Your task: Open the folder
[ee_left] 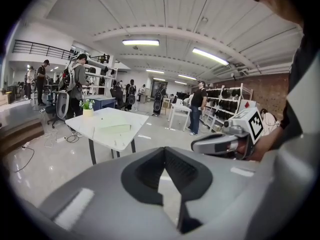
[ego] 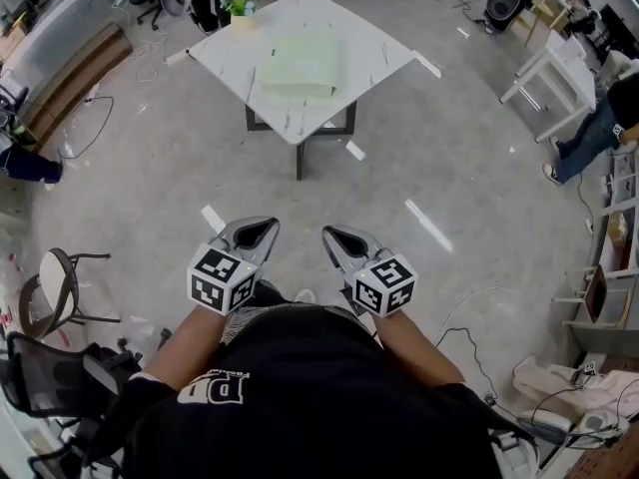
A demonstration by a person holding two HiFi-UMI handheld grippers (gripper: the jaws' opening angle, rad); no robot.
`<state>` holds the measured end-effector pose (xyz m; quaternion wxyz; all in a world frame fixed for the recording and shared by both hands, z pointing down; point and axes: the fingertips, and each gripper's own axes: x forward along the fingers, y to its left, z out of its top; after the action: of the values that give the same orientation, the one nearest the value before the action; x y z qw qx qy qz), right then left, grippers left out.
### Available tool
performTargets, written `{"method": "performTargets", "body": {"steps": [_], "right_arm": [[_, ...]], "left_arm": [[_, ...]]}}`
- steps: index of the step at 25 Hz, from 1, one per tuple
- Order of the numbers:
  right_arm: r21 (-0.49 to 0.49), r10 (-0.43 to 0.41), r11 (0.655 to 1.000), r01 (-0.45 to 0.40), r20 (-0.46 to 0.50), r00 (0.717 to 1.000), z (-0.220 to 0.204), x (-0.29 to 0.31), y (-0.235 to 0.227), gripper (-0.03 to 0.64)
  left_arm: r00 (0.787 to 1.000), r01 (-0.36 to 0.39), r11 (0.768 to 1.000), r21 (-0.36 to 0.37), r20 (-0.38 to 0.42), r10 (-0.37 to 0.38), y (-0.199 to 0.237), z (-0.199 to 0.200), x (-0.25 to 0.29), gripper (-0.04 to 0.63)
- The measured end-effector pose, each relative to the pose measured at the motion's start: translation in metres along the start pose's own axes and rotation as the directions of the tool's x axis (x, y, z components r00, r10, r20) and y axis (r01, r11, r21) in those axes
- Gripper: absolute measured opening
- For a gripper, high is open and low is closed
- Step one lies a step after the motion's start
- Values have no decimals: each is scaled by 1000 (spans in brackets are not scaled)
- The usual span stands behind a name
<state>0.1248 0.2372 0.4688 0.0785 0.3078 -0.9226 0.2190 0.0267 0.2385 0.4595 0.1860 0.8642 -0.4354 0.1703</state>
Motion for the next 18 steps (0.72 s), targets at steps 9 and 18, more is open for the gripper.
{"method": "performTargets", "body": {"steps": [9,18], "right_arm": [[-2,6,1000,-6,-29,1000,5,24,-17,-2],[-38,-32,999,31,-32,999,34,67,-54,-2]], "left_arm": [[1000,-14,999,-46,-14,13,22,-6,13,57],[1000,0,999,-54,27,2,77,25,50,57]]}}
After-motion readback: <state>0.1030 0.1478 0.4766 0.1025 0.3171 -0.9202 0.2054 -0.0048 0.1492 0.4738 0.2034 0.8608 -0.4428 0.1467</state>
